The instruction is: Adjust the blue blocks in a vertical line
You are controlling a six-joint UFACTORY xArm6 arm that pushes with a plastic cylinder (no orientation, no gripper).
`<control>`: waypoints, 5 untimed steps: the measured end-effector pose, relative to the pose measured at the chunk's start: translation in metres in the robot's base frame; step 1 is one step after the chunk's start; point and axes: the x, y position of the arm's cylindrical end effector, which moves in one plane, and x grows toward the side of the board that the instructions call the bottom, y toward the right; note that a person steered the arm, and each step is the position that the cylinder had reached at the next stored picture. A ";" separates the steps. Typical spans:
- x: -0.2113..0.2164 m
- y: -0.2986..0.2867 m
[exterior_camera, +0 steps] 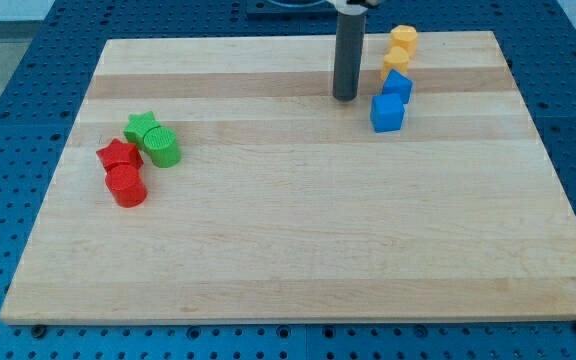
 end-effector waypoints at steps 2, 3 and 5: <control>0.028 0.014; 0.028 0.037; 0.018 -0.024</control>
